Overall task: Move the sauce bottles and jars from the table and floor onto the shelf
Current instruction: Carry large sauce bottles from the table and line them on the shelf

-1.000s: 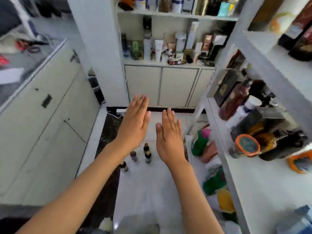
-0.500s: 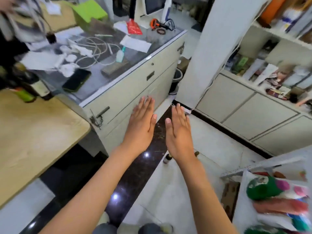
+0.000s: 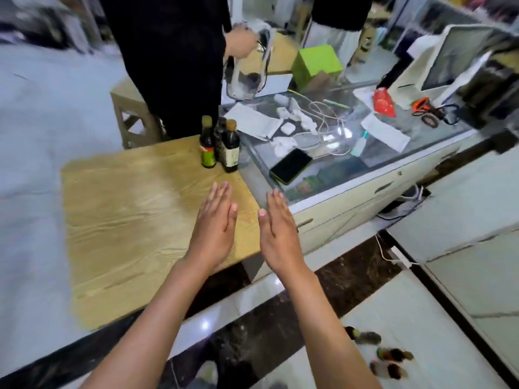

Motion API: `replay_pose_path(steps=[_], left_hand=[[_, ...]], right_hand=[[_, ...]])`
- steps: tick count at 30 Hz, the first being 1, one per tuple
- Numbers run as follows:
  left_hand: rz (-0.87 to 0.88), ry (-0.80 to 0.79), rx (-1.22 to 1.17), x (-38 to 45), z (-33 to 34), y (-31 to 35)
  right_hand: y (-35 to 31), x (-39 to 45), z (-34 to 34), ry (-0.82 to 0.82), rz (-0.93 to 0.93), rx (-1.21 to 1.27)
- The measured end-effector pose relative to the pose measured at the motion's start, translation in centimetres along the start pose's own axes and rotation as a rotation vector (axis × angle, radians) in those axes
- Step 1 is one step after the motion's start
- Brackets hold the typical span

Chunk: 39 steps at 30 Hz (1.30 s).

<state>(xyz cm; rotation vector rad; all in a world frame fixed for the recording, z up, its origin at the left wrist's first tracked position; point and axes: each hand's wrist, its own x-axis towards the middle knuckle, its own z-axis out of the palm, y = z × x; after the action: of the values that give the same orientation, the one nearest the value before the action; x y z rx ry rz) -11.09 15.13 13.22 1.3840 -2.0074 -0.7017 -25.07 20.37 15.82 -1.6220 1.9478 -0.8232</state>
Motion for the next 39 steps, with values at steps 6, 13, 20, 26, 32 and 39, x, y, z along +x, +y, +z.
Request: replay_pose_path(steps=[6, 13, 20, 26, 32, 39], left_hand=[[-0.122, 0.071, -0.019, 3.5, -1.3, -3.6], [-0.216, 0.089, 0.048, 13.0, 1.9, -4.5], [-0.541, 0.224, -0.046, 25.4, 2.9, -7.1], [-0.726, 0.247, -0.072, 32.2, 3.1, -11.9], [-0.658, 0.199, -0.033, 35.7, 3.3, -13.1], [-0.577, 0.048, 0.231, 37.0, 3.2, -13.3]], right_hand=[[-1.3, 7.2, 2.7, -0.063, 0.0, 0.107], [-0.3, 19.7, 4.4, -0.05, 0.112, 0.365], [2.2, 32.5, 6.5, -0.123, 0.187, 0.418], [4.5, 39.4, 8.0, -0.267, 0.16, 0.381], [5.5, 41.8, 10.8, -0.277, 0.068, 0.261], [6.3, 42.7, 11.1, -0.224, 0.012, 0.278]])
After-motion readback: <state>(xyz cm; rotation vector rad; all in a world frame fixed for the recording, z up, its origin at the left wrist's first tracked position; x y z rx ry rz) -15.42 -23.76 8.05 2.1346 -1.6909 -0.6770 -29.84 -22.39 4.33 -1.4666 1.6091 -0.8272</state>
